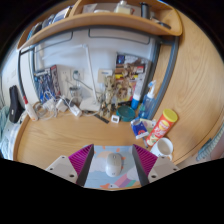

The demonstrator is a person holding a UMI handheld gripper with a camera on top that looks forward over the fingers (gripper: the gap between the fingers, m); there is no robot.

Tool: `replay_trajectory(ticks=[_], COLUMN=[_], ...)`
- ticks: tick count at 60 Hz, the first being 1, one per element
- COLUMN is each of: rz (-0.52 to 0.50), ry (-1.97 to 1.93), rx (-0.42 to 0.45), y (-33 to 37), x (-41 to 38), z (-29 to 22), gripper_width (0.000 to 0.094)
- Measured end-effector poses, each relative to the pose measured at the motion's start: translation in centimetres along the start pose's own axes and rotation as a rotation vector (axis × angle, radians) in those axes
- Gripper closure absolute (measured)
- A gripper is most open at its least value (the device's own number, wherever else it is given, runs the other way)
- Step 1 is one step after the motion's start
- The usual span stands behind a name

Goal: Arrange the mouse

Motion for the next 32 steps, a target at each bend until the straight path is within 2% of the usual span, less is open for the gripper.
replay_trajectory(ticks=[13, 32], rz=[-0.008, -0.027], ry=[-0.023, -0.028], rx=[0.075, 0.079], y=[5.6, 7.8], x=[-1.4, -2.1], z=[-3.8, -3.9], gripper_width=[0.0179, 0.0182])
Point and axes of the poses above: the point between the fingertips, and its own axes, seen from behind it with the camera up: x to the right, z down, y backward, against the way the camera looks, the point moved 8 cm from there along y, backward, against the way the camera looks, and after that the axes turned 8 degrees about -y, right-handed, at the moved point
